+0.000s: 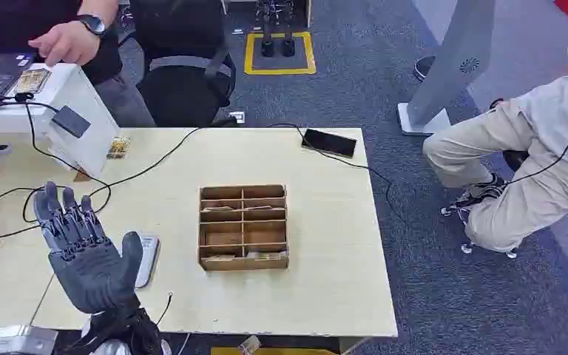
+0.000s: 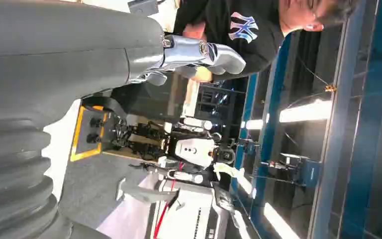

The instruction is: Pass the card to the sensor for recognition and then transmit it.

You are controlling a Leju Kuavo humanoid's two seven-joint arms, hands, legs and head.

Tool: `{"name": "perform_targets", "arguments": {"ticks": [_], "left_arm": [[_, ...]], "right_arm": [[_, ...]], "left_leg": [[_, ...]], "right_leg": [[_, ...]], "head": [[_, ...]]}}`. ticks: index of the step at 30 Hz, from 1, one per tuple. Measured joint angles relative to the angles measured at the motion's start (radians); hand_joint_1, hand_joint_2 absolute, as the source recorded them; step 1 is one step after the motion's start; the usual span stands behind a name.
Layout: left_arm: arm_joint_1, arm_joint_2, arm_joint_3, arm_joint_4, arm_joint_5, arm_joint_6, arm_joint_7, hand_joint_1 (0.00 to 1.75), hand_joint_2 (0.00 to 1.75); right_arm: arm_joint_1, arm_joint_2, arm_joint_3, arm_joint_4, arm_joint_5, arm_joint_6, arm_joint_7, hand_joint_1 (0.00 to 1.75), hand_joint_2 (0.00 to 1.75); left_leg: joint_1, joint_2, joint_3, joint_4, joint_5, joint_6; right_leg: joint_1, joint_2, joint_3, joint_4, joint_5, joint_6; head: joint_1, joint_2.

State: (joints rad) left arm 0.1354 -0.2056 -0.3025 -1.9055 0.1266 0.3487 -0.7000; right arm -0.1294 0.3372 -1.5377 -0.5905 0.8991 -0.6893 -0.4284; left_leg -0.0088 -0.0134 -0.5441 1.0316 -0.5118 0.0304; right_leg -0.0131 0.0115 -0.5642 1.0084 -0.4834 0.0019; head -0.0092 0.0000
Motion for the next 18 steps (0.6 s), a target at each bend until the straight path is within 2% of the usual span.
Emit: {"name": "perform_targets", "arguments": {"ticks": [18], "left_arm": [[-0.003, 0.0, 0.0, 0.004, -0.002, 0.007, 0.0, 0.0, 1.75]], "right_arm": [[-0.004, -0.011, 0.0, 0.055, -0.007, 0.0, -0.015, 0.0, 1.75]], "left_leg": [[0.0, 0.0, 0.0, 0.0, 0.0, 0.0]], "right_leg": [[0.0, 0.0, 0.0, 0.0, 0.0, 0.0]], "head": [[0.0, 0.0]]}}
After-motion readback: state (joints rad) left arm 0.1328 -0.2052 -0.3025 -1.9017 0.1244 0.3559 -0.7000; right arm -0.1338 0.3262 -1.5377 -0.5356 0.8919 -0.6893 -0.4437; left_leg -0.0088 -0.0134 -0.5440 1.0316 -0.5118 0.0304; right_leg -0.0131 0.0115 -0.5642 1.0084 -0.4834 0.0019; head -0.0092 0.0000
